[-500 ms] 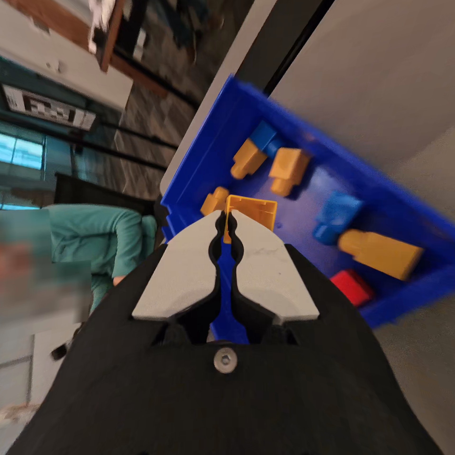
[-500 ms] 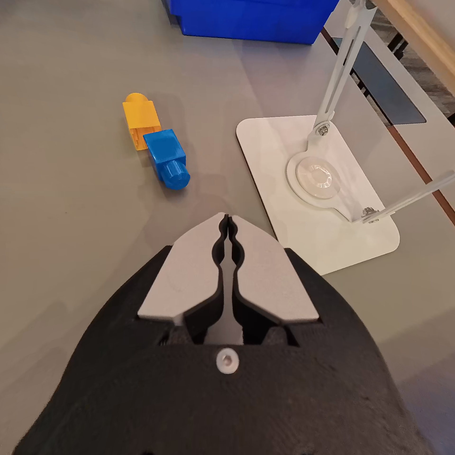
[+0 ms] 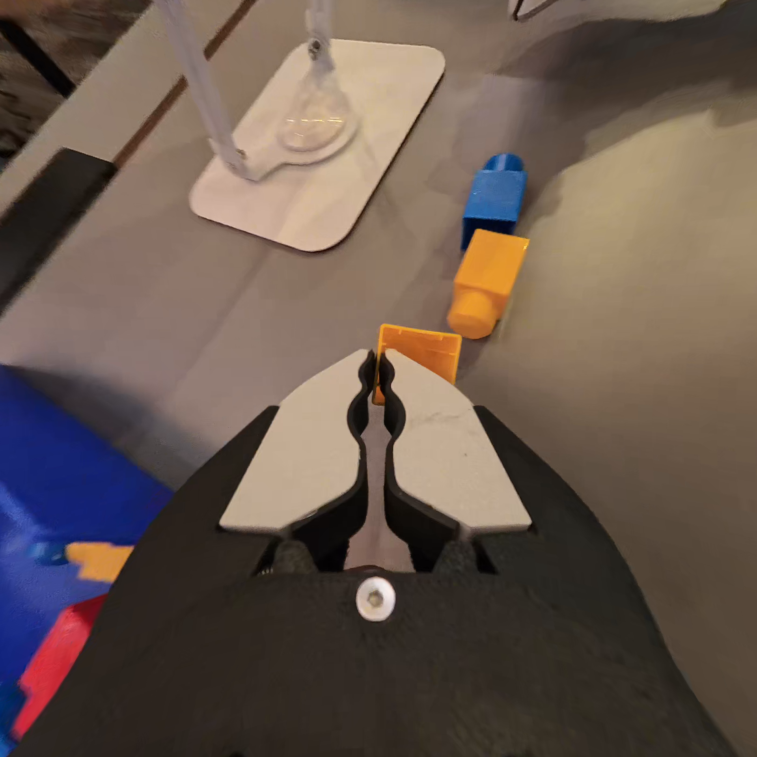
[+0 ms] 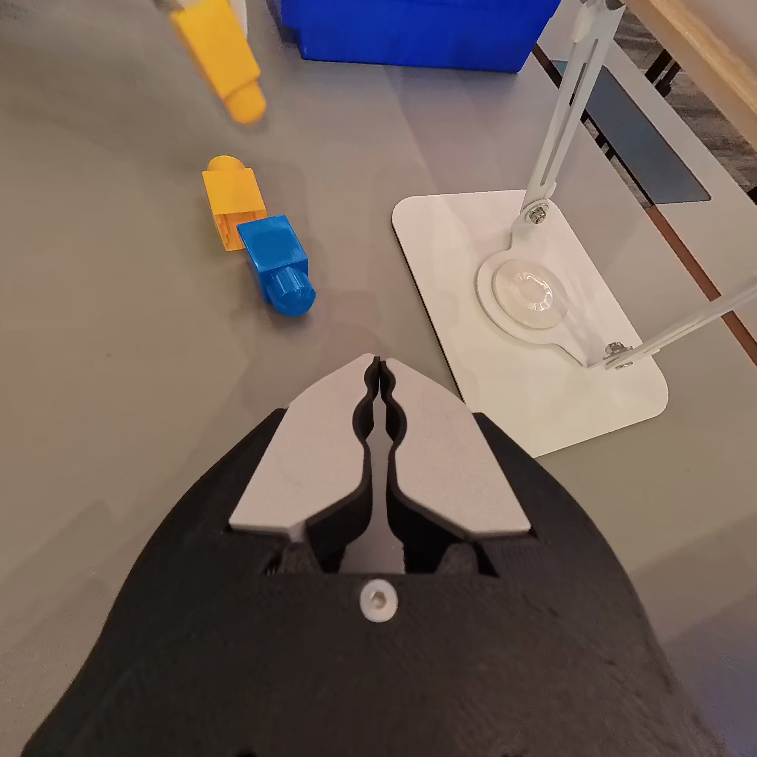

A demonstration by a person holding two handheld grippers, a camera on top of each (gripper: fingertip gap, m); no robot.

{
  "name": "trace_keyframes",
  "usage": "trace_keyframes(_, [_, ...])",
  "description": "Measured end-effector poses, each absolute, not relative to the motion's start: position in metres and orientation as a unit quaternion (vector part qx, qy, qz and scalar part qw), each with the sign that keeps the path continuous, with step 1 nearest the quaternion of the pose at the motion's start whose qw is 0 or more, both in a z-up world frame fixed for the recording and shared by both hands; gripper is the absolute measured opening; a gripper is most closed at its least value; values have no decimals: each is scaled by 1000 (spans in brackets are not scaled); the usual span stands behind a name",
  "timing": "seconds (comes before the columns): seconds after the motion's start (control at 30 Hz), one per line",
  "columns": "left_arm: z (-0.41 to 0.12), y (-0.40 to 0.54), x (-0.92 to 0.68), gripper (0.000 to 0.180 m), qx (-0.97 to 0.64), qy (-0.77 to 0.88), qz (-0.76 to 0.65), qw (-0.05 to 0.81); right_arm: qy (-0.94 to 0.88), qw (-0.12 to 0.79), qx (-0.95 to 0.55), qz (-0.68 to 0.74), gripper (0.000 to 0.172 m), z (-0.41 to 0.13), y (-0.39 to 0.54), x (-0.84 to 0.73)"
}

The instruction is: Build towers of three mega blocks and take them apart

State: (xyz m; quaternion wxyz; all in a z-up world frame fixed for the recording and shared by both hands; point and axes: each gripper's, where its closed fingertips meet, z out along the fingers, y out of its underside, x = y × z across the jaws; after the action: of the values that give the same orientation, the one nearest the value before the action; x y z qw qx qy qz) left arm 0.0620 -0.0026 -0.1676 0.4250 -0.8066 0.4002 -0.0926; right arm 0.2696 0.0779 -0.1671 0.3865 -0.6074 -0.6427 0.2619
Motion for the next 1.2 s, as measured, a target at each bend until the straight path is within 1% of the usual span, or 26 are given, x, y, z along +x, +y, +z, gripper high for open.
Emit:
trace_keyframes(0.07, [-186,-5,67,1,-815,406,-89,403,-643,387,-607,261,0,-167,78,270])
trace_keyframes(0.1, [-189,-4,67,1,-815,405,-84,406,-643,388,-606,262,0,-166,78,270])
trace_keyframes(0.3, [-195,-11,67,1,-822,385,-139,397,-644,390,-605,261,0,-164,77,270])
trace_keyframes(0.4, [-202,-16,61,1,-828,395,-123,379,-644,390,-604,261,0,-164,77,270])
trace_keyframes(0.47, [-205,-19,60,3,-833,389,-138,368,-644,390,-604,261,0,-164,77,270])
trace_keyframes(0.5, [-206,-20,59,6,-836,383,-145,364,-644,390,-605,261,0,-164,77,270])
trace_keyframes(0.77, [-207,-31,48,48,-852,377,-163,326,-643,391,-605,261,0,-164,77,270])
trace_keyframes(0.87, [-209,-32,48,54,-852,376,-167,325,-643,391,-605,260,0,-163,77,271])
trace_keyframes(1.0, [-208,-33,48,51,-853,374,-168,323,-643,392,-605,260,0,-163,77,271])
trace_keyframes(1.07, [-205,-30,49,41,-851,365,-179,333,-643,392,-605,259,0,-163,78,271])
trace_keyframes(1.13, [-195,-26,52,29,-840,353,-196,363,-643,393,-604,260,0,-163,77,271])
trace_keyframes(1.2, [-189,-23,53,27,-834,346,-204,378,-643,393,-605,259,0,-163,78,271])
